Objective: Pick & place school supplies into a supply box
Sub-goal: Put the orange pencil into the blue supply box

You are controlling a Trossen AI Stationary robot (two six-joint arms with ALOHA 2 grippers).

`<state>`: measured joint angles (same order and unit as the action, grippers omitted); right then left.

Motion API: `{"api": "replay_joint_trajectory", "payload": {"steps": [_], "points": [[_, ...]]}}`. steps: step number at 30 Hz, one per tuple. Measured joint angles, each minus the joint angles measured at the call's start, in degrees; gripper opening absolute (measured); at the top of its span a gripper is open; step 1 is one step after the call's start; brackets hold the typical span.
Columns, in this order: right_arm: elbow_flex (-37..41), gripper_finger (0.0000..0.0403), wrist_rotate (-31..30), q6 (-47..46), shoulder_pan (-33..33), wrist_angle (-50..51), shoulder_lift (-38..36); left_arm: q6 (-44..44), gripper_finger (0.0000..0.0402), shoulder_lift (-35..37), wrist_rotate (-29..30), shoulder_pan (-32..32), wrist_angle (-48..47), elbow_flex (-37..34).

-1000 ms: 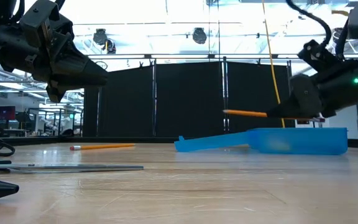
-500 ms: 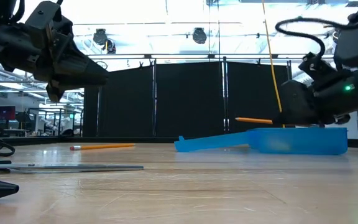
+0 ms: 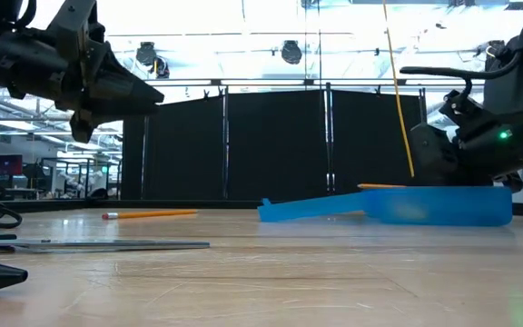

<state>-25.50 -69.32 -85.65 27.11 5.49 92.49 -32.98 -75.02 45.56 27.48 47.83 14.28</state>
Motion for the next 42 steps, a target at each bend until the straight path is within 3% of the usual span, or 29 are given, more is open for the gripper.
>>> {"api": "replay_joint_trajectory", "payload": {"steps": [11,21,31,42], "points": [[-0.55,0.0009,-4.49,-6.88,-0.52,-1.41,0.00,2.03,0.0104,0.02,0.04,-3.90,2.45,0.02],[-3.43,0.0009,-0.61,-5.07,-0.63,-0.43,0.00,4.40,0.0104,0.02,0.00,-6.78,2.70,0.02],[-3.41,0.0009,3.92,-15.16,-0.79,9.58,0.02,6.17,0.0104,0.02,-0.13,-7.60,2.69,0.02],[-3.43,0.0021,9.53,-12.81,-2.26,9.30,1.36,6.31,0.0104,0.02,-0.17,-7.60,2.83,0.02]]}}
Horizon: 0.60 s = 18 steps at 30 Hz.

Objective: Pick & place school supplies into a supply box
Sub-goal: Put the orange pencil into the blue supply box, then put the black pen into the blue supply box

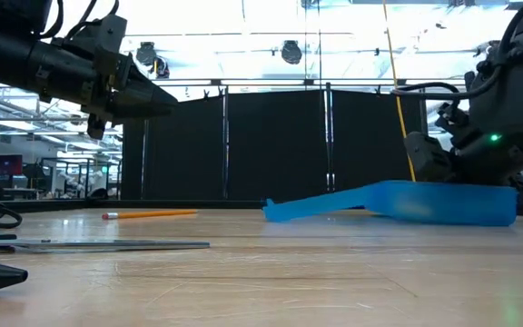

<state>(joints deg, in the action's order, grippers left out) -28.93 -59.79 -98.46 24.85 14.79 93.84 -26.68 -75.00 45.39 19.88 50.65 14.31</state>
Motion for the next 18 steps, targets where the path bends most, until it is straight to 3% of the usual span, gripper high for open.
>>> {"api": "replay_joint_trajectory", "payload": {"steps": [9,18], "points": [[0.04,0.0092,0.55,6.99,0.34,-4.00,0.07,-0.04,0.0104,0.00,-0.01,0.00,0.00,0.00],[0.07,0.0107,-2.07,17.75,0.34,-10.80,0.04,-0.20,0.0104,0.00,-0.01,0.00,-0.02,0.00]]}}
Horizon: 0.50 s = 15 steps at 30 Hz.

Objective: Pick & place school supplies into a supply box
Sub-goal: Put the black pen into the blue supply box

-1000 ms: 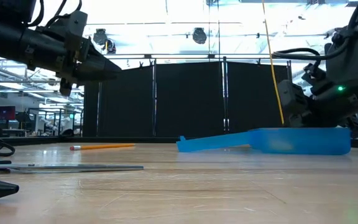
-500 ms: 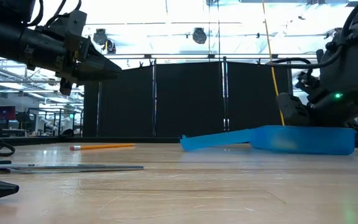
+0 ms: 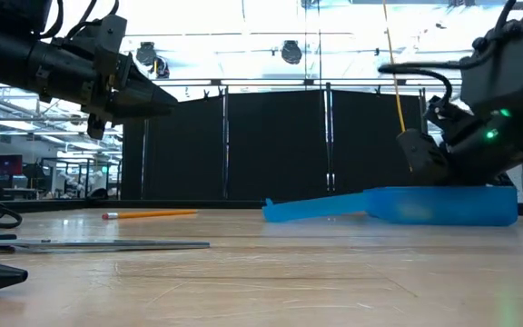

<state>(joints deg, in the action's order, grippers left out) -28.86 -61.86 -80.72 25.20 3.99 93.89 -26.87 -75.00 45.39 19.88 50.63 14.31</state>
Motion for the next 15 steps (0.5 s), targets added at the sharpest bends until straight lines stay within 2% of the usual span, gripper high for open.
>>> {"api": "replay_joint_trajectory", "payload": {"steps": [7,15], "points": [[0.00,0.0100,-8.55,18.35,1.57,-14.17,-0.32,-0.14,0.0104,0.00,-0.04,0.00,0.00,0.00],[0.00,0.0098,-9.65,45.44,3.54,-37.52,-0.33,-0.29,0.0104,0.00,0.12,0.00,0.09,0.00]]}}
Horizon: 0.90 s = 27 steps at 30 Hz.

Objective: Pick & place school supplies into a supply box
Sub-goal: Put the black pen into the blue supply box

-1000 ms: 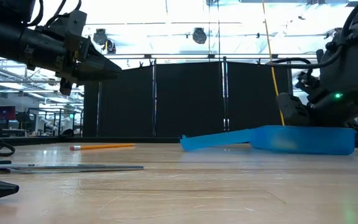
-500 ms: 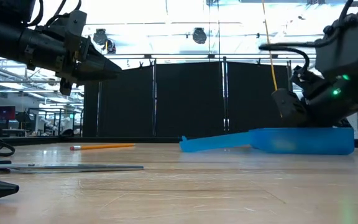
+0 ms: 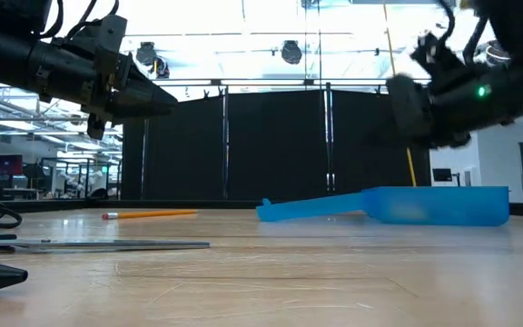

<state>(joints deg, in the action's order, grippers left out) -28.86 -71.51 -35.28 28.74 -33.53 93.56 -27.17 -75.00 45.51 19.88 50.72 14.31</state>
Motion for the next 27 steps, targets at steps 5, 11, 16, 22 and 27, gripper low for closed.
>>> {"api": "replay_joint_trajectory", "payload": {"steps": [5,11,16,22,27], "points": [[0.00,0.0098,14.34,19.52,0.58,-15.39,-0.02,0.06,0.0104,0.00,0.01,0.00,0.02,0.00],[0.00,0.0098,41.39,27.37,-2.69,-24.86,-0.02,0.27,0.0104,0.00,0.05,-0.04,0.07,0.00],[0.00,0.0098,51.82,26.71,-5.75,-26.24,-0.02,0.45,0.0104,0.00,1.00,-0.04,0.07,0.00],[0.00,0.0098,52.31,24.65,-7.09,-25.58,0.42,1.17,0.0104,0.00,3.05,-0.04,0.04,0.00],[0.00,0.0098,52.35,26.39,-7.29,-25.62,0.42,1.12,0.0104,0.02,2.93,-0.83,0.57,0.02]]}}
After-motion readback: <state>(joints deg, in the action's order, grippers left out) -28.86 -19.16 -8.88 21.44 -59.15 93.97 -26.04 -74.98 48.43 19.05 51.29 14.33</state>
